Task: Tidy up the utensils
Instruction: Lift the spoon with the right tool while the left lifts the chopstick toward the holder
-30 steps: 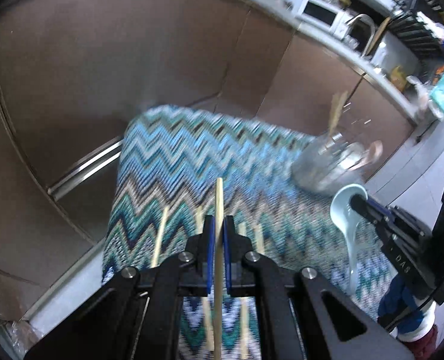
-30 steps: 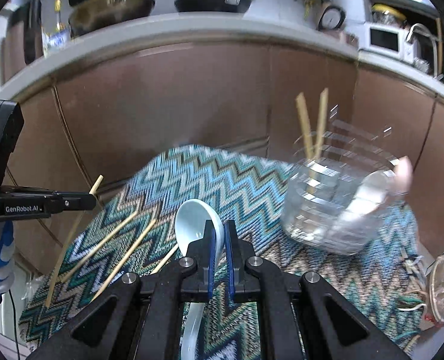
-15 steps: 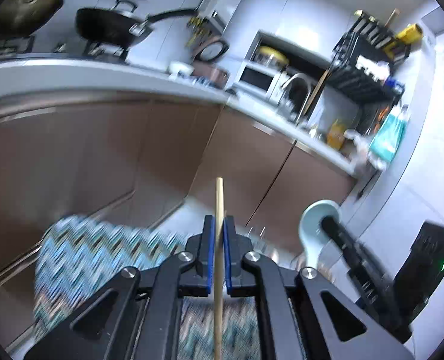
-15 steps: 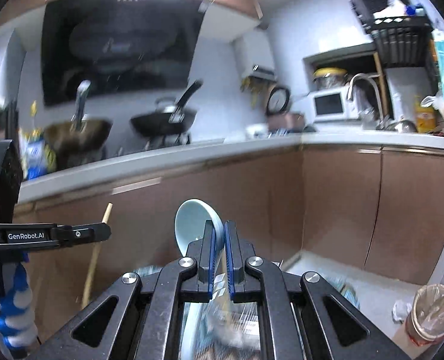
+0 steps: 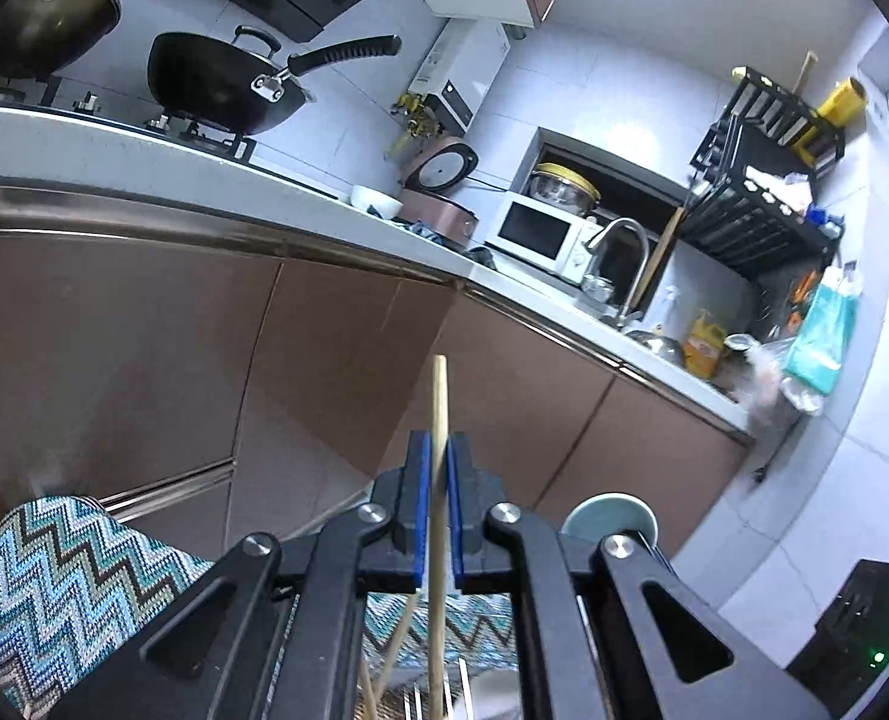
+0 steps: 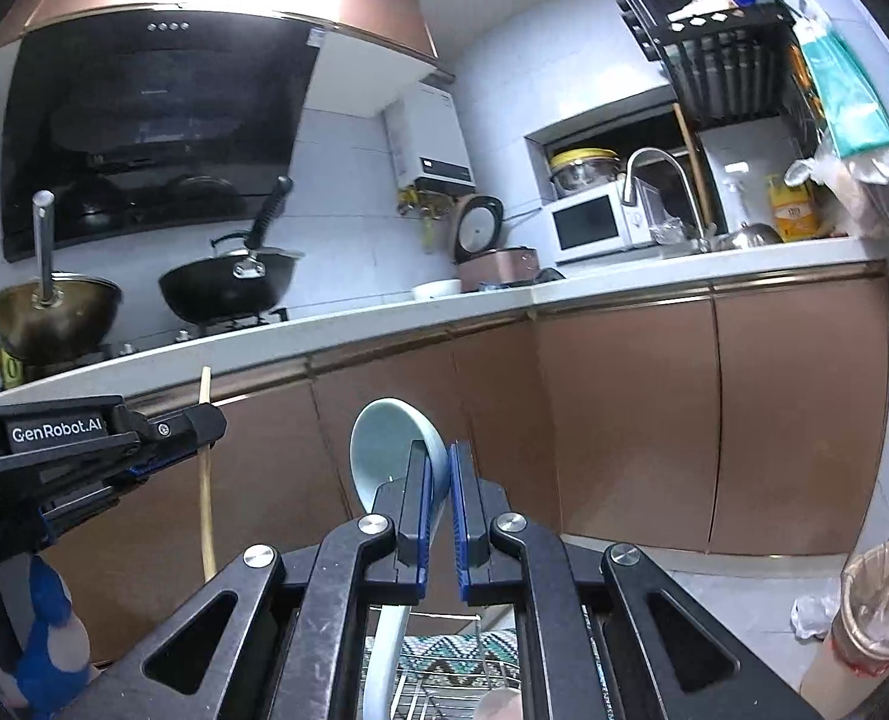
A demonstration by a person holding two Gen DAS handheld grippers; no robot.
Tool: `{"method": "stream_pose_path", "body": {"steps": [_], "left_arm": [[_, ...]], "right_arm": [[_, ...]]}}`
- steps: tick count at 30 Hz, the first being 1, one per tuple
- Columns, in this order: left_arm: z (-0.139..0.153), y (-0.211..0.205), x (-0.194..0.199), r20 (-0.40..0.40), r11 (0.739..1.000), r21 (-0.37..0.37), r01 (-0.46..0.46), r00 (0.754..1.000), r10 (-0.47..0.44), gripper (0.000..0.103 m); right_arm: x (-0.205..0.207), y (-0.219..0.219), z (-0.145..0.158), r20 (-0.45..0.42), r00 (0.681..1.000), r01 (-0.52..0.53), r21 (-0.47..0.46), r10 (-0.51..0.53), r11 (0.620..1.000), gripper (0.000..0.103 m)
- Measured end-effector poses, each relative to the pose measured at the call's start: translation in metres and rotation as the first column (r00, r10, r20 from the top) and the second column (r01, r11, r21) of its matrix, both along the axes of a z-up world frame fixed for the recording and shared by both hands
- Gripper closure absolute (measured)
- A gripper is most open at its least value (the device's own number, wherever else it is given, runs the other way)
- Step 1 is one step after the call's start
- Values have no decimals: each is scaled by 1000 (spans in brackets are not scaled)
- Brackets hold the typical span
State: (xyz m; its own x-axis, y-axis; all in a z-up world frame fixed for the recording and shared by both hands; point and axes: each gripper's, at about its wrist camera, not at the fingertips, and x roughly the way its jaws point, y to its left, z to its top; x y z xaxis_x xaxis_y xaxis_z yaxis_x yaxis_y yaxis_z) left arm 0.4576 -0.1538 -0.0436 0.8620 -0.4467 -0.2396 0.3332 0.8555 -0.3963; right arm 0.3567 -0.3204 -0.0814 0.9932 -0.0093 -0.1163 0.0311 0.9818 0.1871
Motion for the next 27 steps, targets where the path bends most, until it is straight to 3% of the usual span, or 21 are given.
{"method": "stream_pose_path", "body": {"steps": [9, 16, 27], "left_arm": [[-27, -10, -12, 96, 995, 49, -85, 992, 80, 97], [-42, -18, -16, 99, 987, 114, -111, 990, 100, 95], [-46, -19, -14, 77, 990, 120, -68, 995, 59, 98]], "right_arm": [[-9, 8, -29, -11, 1000, -1, -8, 1, 1000, 95], [-9, 9, -37, -63, 998, 3, -20, -5, 1000, 93], [-5, -6, -39, -78, 997, -25, 31, 27, 999, 95]]}}
